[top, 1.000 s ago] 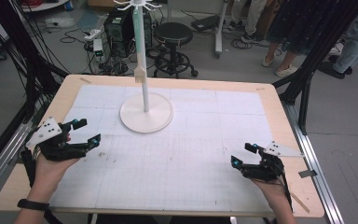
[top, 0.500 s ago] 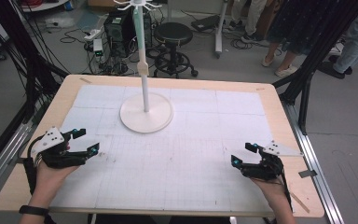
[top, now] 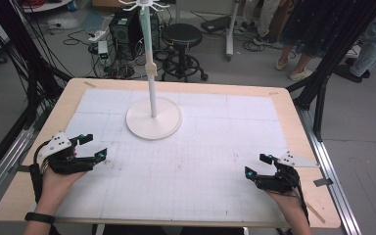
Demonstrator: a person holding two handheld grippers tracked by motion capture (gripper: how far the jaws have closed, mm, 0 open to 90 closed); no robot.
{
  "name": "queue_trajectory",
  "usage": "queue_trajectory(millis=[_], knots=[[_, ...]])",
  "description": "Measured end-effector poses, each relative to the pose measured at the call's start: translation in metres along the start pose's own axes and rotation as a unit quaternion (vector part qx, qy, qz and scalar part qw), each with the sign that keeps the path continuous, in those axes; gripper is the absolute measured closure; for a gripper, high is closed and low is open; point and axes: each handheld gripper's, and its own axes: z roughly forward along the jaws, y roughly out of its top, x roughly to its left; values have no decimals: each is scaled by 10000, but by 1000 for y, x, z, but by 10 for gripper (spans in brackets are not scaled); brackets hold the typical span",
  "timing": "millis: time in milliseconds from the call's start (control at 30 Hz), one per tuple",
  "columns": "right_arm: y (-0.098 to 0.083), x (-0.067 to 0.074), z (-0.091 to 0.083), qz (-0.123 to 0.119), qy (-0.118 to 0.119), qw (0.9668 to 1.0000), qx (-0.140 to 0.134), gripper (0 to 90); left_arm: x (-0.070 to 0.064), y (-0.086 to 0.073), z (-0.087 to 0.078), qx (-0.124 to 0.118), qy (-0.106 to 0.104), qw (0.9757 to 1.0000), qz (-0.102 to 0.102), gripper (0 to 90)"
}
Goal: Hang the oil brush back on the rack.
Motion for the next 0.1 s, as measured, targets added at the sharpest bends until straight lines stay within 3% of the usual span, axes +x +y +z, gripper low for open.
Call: queue_trajectory(millis=[100], knots=[[0, 0, 0, 2, 12, 10000, -2, 150, 0, 0, 1, 41, 11, 10000, -3, 204]])
